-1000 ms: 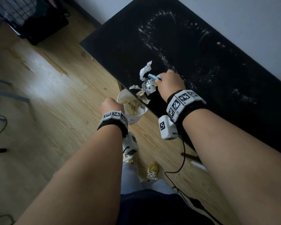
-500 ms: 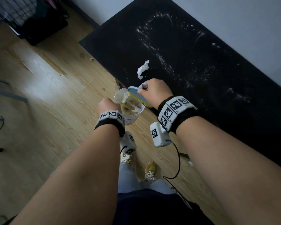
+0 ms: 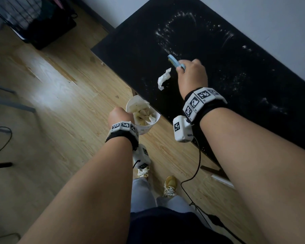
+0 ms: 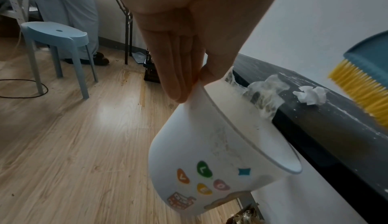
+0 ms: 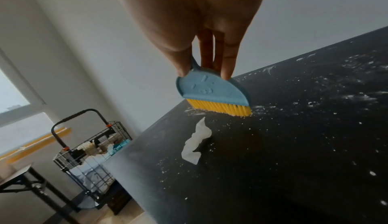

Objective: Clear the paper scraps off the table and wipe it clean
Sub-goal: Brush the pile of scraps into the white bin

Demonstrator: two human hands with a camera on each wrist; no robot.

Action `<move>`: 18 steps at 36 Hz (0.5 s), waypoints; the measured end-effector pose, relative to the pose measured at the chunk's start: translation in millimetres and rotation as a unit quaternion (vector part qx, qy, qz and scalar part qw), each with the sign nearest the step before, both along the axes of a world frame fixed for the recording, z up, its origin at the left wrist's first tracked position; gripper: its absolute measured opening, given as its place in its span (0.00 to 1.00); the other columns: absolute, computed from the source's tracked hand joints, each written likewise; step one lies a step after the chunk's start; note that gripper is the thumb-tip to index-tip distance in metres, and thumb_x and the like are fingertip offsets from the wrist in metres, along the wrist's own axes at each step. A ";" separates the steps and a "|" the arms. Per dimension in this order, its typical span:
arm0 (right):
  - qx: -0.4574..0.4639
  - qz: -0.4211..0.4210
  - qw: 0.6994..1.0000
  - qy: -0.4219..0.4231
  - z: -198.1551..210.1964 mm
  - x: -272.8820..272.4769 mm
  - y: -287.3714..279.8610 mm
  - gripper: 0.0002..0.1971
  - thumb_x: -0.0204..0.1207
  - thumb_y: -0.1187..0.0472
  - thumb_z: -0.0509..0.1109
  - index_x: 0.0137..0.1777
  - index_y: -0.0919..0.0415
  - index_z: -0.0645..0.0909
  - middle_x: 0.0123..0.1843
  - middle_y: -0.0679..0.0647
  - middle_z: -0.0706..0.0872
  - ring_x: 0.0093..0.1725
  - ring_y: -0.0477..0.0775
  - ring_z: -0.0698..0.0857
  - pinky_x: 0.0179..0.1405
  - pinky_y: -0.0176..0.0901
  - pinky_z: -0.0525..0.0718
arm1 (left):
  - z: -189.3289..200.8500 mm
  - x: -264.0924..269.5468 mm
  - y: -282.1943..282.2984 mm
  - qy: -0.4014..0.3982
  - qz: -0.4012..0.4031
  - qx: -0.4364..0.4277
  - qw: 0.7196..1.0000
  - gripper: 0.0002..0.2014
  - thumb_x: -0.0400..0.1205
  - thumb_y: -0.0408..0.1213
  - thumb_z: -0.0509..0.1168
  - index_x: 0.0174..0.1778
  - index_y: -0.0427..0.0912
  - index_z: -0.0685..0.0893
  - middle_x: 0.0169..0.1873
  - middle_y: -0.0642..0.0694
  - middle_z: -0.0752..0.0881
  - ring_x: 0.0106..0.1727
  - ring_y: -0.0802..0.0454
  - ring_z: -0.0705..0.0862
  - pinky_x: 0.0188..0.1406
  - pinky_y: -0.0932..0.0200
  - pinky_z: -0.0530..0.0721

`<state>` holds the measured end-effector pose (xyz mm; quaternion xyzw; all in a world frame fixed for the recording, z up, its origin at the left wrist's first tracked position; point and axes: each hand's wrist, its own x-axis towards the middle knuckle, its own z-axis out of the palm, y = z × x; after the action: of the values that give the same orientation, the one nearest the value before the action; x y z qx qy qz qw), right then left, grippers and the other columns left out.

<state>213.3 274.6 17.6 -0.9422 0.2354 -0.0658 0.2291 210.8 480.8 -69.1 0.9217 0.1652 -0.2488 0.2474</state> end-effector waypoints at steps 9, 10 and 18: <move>-0.012 0.024 0.993 0.111 -12.2 19.2 3.8 0.15 0.86 0.56 0.57 0.60 0.58 0.83 0.62 0.60 0.79 0.61 0.61 0.79 0.52 0.47 0.77 | -3.5 16.3 4.3 0.002 -0.007 -0.005 1.000 0.08 0.78 0.32 0.64 0.34 0.33 0.78 0.29 0.40 0.78 0.30 0.43 0.76 0.24 0.61 0.69; -0.012 0.028 0.992 0.122 -11.8 19.6 5.9 0.15 0.86 0.56 0.56 0.61 0.58 0.84 0.63 0.60 0.79 0.61 0.60 0.79 0.52 0.47 0.76 | -3.4 16.8 4.3 0.002 -0.007 -0.007 1.000 0.08 0.78 0.32 0.64 0.34 0.33 0.78 0.29 0.40 0.78 0.30 0.43 0.76 0.24 0.61 0.69; -0.019 0.086 0.985 0.151 -8.5 10.9 22.5 0.16 0.86 0.57 0.57 0.64 0.58 0.83 0.62 0.60 0.80 0.59 0.61 0.82 0.51 0.46 0.76 | -0.7 15.0 3.6 -0.008 -0.008 -0.002 1.000 0.07 0.77 0.32 0.65 0.34 0.33 0.79 0.29 0.40 0.78 0.31 0.42 0.76 0.27 0.59 0.72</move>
<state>224.2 297.1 9.1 -0.9623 0.1835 0.0926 0.1780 225.8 484.4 -69.8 0.9246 0.1553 -0.2433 0.2485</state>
